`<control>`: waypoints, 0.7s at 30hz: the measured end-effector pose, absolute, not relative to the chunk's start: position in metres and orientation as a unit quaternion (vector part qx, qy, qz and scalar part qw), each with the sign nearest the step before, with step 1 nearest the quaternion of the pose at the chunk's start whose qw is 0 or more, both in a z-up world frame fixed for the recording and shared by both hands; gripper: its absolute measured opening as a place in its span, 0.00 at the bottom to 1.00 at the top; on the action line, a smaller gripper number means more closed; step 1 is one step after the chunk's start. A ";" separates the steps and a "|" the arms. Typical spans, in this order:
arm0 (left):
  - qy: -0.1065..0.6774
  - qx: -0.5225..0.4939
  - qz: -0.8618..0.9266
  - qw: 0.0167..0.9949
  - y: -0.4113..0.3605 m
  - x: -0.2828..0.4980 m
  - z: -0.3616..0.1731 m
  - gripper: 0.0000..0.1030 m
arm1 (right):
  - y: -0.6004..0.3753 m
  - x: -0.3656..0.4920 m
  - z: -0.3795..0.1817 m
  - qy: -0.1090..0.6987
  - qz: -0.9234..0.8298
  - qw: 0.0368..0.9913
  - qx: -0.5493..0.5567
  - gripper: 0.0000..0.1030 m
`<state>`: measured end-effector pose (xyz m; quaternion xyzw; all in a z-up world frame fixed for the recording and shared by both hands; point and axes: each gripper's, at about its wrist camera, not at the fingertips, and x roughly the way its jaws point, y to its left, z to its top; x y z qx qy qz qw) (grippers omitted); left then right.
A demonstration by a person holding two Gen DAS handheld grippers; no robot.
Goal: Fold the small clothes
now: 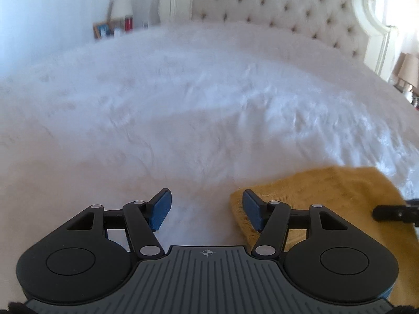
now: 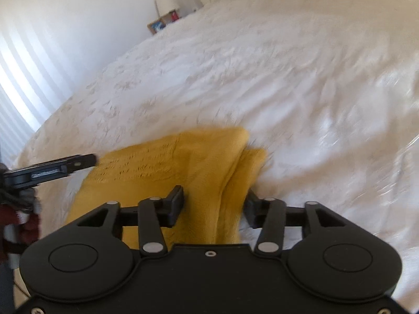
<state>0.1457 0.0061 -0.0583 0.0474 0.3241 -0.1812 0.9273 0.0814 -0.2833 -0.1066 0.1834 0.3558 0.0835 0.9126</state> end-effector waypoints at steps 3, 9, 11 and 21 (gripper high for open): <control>0.302 0.074 -0.205 0.928 0.000 0.122 -0.045 0.57 | -0.281 0.071 -0.087 0.329 0.075 0.928 0.156 0.66; 0.333 0.126 -0.234 0.905 -0.014 0.081 -0.066 0.58 | -0.258 0.054 -0.088 0.354 0.074 0.928 0.093 0.70; 0.351 0.129 -0.222 0.900 -0.008 0.074 -0.079 0.61 | -0.259 0.047 -0.105 0.392 0.056 0.914 0.093 0.70; 0.348 0.105 -0.197 0.911 0.011 0.030 -0.052 0.64 | -0.257 -0.012 -0.088 0.379 0.045 0.918 0.113 0.70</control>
